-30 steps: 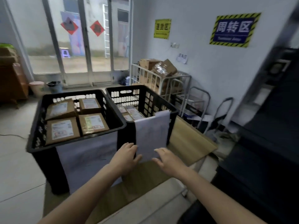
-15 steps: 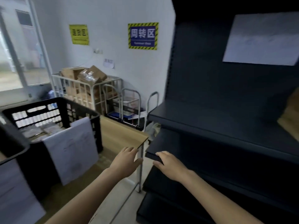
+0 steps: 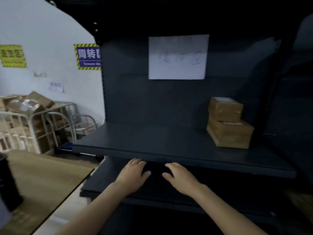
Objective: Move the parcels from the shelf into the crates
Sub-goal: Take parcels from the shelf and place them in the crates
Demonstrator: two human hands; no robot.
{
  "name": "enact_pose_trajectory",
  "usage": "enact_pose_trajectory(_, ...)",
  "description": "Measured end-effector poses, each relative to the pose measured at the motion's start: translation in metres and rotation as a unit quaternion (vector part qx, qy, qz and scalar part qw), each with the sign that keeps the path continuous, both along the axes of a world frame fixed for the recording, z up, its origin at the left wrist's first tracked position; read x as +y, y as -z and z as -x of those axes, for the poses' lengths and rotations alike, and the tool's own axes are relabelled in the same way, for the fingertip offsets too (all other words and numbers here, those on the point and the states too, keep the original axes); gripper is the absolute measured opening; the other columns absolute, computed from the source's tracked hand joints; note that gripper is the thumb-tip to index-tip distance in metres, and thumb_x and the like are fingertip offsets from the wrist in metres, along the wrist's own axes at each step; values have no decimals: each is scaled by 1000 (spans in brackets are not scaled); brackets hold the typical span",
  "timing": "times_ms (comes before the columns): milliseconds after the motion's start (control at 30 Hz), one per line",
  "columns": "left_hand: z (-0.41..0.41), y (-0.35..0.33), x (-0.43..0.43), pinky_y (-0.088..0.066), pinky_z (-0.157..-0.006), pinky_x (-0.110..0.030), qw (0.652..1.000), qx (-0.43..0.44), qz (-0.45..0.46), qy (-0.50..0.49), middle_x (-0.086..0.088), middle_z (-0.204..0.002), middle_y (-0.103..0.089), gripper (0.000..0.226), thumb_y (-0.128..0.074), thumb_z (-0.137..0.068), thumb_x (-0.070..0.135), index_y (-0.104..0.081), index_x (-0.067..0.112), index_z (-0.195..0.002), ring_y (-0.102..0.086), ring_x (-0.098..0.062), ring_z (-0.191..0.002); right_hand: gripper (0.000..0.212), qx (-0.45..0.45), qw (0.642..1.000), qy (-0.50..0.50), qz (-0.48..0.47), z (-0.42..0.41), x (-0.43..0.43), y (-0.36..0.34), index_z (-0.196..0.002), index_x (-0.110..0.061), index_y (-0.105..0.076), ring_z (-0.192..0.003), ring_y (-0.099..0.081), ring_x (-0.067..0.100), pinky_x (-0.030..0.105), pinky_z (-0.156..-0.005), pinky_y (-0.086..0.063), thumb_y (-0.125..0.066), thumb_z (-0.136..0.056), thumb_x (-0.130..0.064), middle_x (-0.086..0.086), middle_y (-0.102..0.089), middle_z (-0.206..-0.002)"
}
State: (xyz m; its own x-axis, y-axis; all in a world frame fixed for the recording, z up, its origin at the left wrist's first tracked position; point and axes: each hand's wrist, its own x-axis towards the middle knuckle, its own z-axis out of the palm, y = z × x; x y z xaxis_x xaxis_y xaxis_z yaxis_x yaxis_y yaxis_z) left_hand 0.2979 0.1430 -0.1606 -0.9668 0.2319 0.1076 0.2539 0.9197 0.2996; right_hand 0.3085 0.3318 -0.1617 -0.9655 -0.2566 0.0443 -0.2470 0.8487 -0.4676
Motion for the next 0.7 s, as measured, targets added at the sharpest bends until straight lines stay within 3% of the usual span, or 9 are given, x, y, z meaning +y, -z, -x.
enact_pose_trajectory(367, 53, -20, 142, -13, -117, -29, 993, 3, -5, 120, -1, -155, -21, 55, -36, -98, 42, -26, 16, -146, -8, -17, -146, 54, 22, 989, 145, 30, 6, 151, -14, -145, -17, -29, -139, -28, 13, 28, -112, -27, -39, -97, -41, -2, -29, -151)
enact_pose_trajectory(700, 130, -45, 211, -17, -116, -25, 980, 4, -81, 180, -3, -152, -28, 58, -38, -97, 43, -25, 13, -146, -20, -16, -142, 54, 79, 969, 231, 32, 48, 226, -61, -144, -21, -31, -134, -35, 14, 24, -106, -31, -39, -96, -45, -2, -36, -147)
